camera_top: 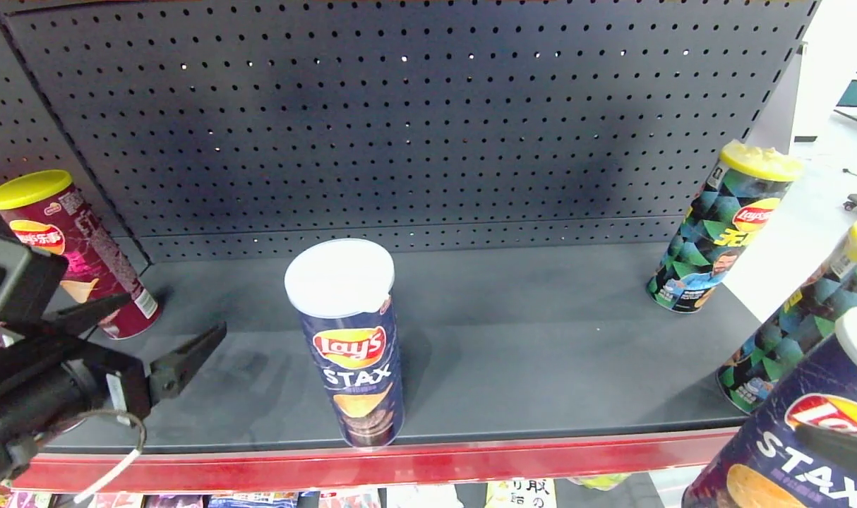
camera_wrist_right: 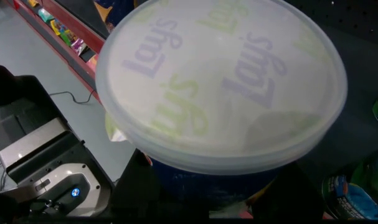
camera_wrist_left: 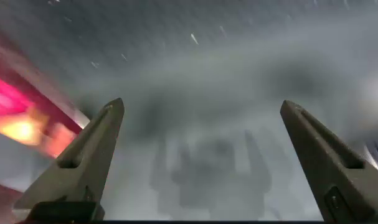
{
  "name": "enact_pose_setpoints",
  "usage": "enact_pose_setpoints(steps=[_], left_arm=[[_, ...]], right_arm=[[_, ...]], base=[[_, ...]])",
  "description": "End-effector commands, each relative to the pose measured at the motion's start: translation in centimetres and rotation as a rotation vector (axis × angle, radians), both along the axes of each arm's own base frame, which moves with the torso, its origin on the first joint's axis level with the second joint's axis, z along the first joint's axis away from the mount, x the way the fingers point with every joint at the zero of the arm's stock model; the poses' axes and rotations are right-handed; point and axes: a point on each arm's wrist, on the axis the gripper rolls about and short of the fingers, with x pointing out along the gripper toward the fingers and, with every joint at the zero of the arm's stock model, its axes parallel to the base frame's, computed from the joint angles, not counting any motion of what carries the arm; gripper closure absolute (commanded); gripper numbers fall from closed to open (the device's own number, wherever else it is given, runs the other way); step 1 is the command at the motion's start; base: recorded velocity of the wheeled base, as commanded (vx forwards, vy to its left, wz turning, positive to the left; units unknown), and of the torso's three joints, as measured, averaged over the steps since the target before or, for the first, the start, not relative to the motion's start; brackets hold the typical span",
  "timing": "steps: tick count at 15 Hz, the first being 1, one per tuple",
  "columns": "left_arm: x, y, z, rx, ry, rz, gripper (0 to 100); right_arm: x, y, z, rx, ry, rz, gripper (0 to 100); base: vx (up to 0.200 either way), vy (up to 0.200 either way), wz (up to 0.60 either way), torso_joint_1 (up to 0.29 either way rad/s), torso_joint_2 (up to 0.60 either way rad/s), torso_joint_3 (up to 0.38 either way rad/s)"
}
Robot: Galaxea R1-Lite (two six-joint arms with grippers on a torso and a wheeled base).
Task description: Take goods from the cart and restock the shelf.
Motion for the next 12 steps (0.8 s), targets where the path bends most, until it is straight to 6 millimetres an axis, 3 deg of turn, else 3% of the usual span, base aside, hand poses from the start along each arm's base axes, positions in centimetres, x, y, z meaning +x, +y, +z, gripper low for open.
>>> enact_pose_setpoints(steps=[1, 2, 3, 5, 10, 12], left_arm=[[-6.5, 1.9, 0.3, 0.001, -0.014, -0.085, 0], [-9.7, 3.5, -0.2, 0.012, -0.011, -0.073, 0], [-11.2, 4.3, -0.3, 0.032, -0.017, -0.072, 0], [-12.4, 4.9, -0.6, 0.091, -0.025, -0.074, 0], [-12.1, 4.8, 0.1, 0.139, -0.044, -0.082, 0], [-12.1, 4.8, 0.1, 0.143, -0.043, -0.065, 0]], right_arm=[[0.1, 0.1, 0.0, -0.002, 0.004, 0.002, 100], [-0.1, 0.0, 0.1, 0.003, -0.004, 0.002, 100], [-0.1, 0.0, 0.2, 0.005, -0.010, 0.002, 100], [-0.2, -0.1, 0.9, 0.017, -0.034, 0.009, 100], [-0.3, -0.1, 1.0, 0.018, -0.038, 0.005, 100], [-0.4, -0.2, 1.0, 0.020, -0.041, 0.003, 100]], base=[[0.000, 0.000, 0.00, 0.000, 0.00, 0.000], [0.000, 0.000, 0.00, 0.000, 0.00, 0.000], [0.000, 0.000, 0.00, 0.000, 0.00, 0.000], [0.000, 0.000, 0.00, 0.000, 0.00, 0.000], [0.000, 0.000, 0.00, 0.000, 0.00, 0.000], [-0.200, 0.000, 0.00, 0.005, 0.02, 0.005]])
